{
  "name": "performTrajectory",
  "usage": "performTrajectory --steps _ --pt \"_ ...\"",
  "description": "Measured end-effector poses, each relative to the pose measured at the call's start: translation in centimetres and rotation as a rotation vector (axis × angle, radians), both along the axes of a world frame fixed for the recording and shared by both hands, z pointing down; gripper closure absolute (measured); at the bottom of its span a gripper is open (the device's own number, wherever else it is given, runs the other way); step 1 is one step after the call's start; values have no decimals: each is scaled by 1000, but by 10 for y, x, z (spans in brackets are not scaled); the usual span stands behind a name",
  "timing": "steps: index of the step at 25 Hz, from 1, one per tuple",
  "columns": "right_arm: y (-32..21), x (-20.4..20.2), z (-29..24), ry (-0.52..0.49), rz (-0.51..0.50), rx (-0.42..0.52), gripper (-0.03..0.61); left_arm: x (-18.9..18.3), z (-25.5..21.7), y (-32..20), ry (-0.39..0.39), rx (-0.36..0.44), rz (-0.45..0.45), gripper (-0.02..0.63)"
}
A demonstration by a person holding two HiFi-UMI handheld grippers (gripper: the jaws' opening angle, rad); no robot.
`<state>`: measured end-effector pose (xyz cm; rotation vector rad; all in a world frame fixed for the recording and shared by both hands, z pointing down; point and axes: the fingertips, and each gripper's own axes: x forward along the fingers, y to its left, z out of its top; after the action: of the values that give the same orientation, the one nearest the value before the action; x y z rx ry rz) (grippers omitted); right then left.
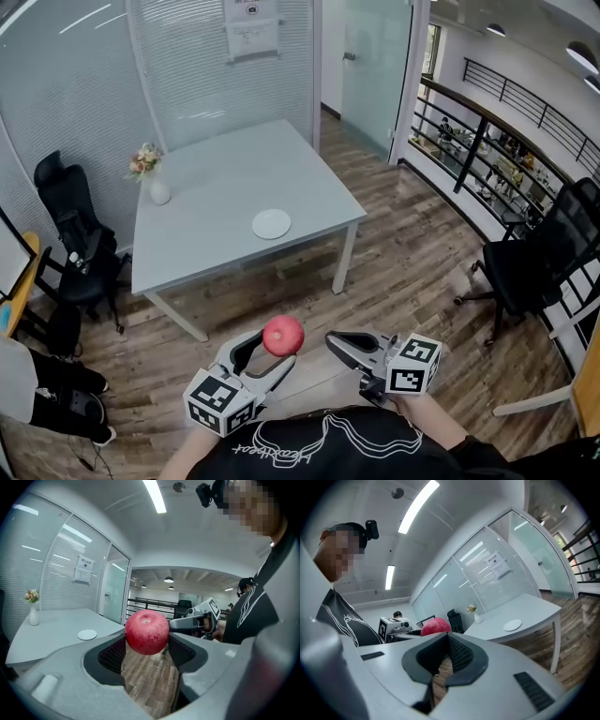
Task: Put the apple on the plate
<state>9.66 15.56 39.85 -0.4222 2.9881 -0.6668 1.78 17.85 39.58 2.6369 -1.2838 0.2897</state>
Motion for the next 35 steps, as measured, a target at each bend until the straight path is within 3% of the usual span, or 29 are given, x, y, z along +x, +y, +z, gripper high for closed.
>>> performTrajectory --steps 14,23,35 --pt "-54 17 21 5 33 -18 569 15 14 -49 15 -11 5 322" --pt "-113 -16 34 6 29 -55 569 -20 31 -111 12 -44 -4 322" --pt "-238 -74 20 23 43 -66 569 -75 18 -248 -6 -51 32 322"
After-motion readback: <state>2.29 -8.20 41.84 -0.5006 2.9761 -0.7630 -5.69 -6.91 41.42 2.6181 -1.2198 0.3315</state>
